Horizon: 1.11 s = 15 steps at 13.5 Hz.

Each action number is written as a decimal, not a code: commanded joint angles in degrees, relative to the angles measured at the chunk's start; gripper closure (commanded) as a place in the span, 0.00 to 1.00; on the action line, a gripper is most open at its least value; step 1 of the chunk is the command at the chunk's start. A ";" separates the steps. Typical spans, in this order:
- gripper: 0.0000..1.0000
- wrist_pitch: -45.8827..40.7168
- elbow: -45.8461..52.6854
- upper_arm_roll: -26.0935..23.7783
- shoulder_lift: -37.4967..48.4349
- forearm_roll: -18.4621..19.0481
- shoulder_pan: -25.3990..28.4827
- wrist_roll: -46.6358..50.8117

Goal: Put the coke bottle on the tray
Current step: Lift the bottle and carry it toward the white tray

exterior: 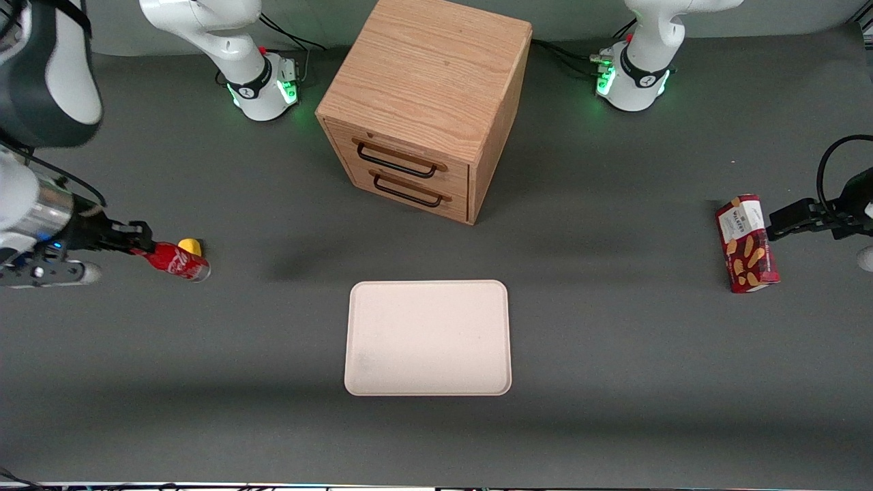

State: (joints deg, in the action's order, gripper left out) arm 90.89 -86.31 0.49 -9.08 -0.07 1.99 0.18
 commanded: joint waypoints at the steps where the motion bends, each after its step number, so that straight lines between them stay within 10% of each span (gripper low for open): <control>1: 1.00 -8.69 9.82 0.22 -1.21 -0.99 0.29 -0.44; 15: 1.00 -0.12 39.38 -2.51 -31.79 -3.80 21.55 42.16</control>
State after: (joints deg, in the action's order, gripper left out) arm 89.63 -51.60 -2.57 -38.34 -2.80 21.91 36.77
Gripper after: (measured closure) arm 0.687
